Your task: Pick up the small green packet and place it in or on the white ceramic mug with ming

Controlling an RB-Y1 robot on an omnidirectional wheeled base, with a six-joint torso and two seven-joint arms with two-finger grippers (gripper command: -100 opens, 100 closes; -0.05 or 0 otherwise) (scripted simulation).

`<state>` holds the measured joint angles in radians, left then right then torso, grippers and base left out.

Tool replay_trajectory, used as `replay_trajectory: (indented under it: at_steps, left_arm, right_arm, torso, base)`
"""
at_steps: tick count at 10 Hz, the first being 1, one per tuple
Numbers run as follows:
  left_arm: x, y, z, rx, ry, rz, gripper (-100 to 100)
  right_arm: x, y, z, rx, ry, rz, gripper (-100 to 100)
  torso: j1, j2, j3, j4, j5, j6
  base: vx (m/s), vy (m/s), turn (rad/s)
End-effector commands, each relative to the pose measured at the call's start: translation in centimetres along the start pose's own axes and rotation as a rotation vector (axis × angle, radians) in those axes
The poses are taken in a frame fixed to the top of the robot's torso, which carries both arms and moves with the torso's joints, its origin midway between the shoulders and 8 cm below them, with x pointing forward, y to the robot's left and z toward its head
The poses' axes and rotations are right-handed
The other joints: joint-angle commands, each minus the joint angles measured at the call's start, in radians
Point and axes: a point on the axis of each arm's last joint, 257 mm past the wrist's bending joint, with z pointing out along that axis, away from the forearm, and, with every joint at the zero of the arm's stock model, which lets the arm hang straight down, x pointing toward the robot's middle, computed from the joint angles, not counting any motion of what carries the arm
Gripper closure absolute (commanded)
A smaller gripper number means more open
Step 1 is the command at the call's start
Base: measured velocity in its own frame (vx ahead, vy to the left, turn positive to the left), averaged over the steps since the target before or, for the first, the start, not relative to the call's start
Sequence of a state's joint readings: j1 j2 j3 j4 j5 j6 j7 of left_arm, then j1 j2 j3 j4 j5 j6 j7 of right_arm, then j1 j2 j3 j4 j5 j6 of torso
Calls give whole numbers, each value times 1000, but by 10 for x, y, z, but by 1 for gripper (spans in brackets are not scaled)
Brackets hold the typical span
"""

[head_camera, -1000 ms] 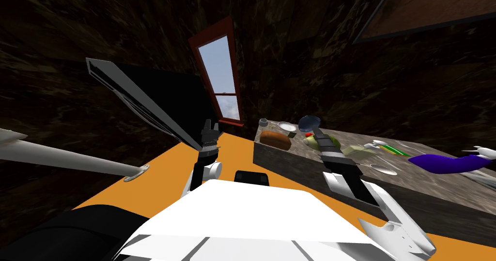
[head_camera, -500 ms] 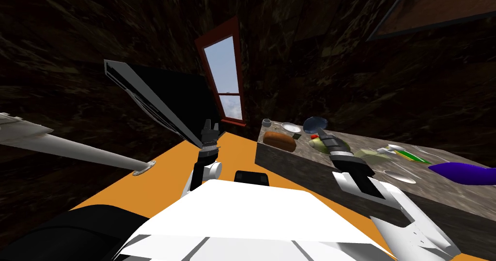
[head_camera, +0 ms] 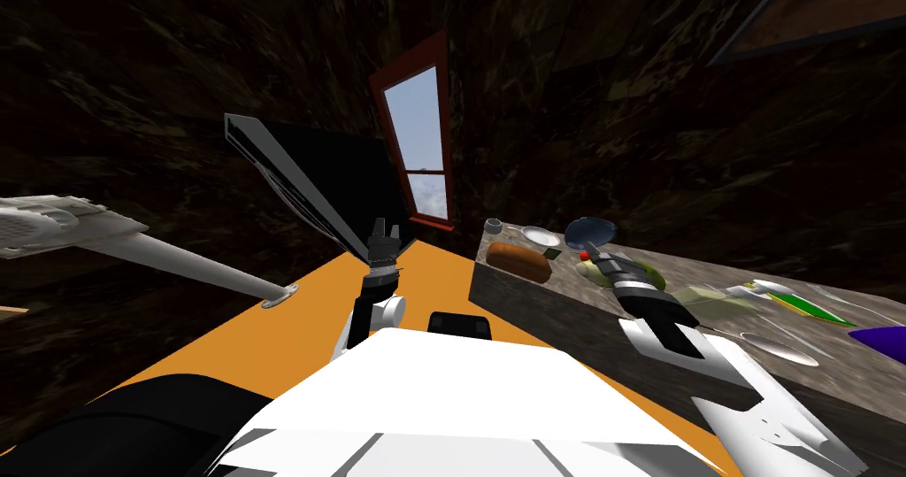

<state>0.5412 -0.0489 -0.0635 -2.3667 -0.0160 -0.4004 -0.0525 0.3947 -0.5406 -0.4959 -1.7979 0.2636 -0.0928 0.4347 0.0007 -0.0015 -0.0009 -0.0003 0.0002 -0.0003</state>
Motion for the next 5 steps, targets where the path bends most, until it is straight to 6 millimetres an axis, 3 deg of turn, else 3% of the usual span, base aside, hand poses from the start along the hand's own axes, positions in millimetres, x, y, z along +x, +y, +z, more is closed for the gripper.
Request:
replay_trajectory:
  at_steps: [1,5]
  left_arm:
    - [0,0,0,0,0,0,0]
    - [0,0,0,0,0,0,0]
  right_arm:
    - [14,-19,2,40,38,-79,-100]
    - [55,-53,0,102,144,-247,-100]
  torso:
    - [0,0,0,0,0,0]
    - [-1,-1,-1,0,0,0]
  base:
    - [27,7,116]
    - [30,-4,118]
